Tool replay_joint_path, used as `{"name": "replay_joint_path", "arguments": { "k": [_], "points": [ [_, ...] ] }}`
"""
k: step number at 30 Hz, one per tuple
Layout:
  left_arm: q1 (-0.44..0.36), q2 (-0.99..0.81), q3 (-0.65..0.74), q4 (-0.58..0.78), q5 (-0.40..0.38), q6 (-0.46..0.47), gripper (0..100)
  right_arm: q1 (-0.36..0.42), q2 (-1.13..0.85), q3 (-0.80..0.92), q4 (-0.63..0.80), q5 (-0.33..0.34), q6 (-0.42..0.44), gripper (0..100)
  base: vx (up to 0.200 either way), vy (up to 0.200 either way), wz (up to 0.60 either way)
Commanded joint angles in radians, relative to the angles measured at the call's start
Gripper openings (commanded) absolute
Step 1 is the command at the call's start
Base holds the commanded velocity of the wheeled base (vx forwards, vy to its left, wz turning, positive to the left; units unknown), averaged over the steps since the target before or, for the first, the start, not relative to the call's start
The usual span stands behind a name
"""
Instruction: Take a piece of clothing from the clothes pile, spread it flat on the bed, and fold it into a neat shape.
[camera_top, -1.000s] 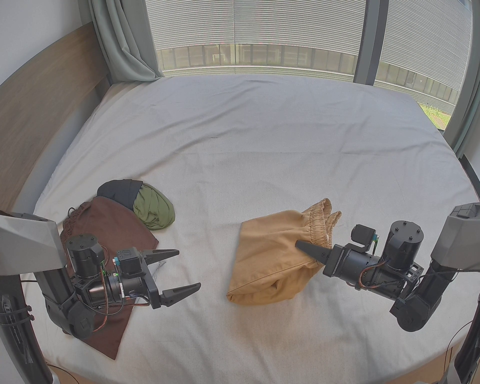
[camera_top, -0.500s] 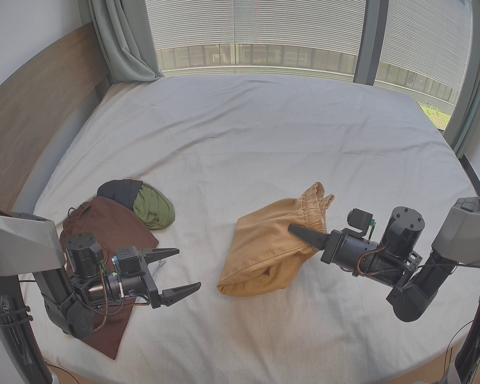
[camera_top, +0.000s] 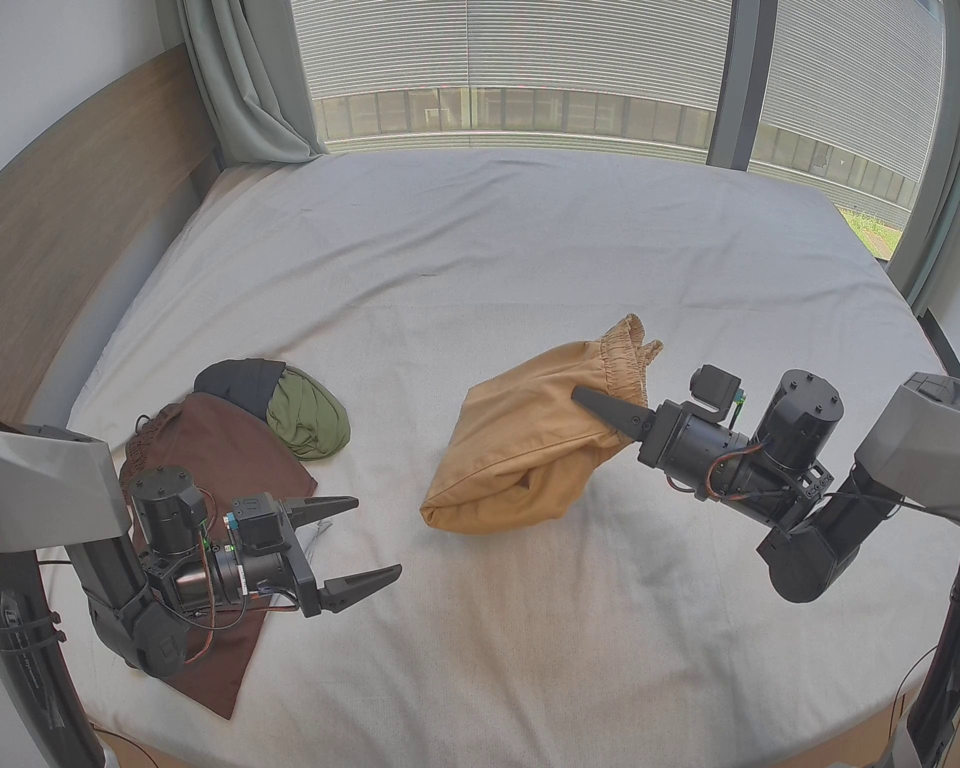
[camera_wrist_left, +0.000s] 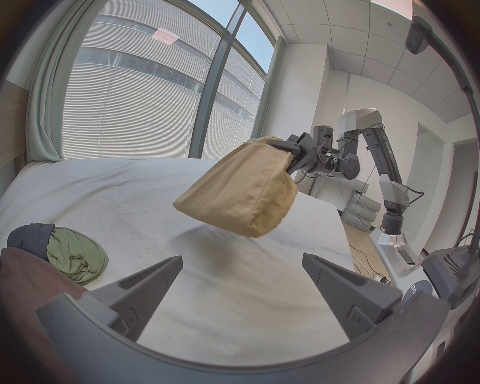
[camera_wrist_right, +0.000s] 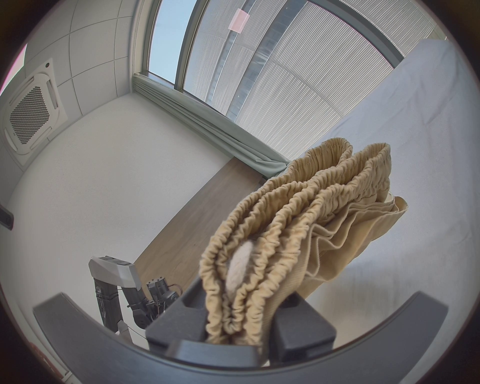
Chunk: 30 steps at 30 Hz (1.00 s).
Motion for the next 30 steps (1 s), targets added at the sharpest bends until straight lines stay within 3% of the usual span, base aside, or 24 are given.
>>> {"name": "replay_joint_path", "arguments": {
  "k": [1, 10, 30],
  "points": [
    [0.0, 0.003, 0.0, -0.001, 0.0, 0.0, 100, -0.017, 0.069, -0.08, 0.002, 0.001, 0.004, 0, 0.0, 0.0, 0.0],
    [0.0, 0.006, 0.002, -0.001, 0.0, 0.0, 100, -0.052, 0.174, -0.25, 0.065, 0.029, 0.01, 0, 0.0, 0.0, 0.0],
    [0.0, 0.01, 0.006, -0.001, 0.0, 0.0, 100, -0.041, 0.292, -0.652, 0.307, 0.038, 0.016, 0, 0.0, 0.0, 0.0]
  ]
}}
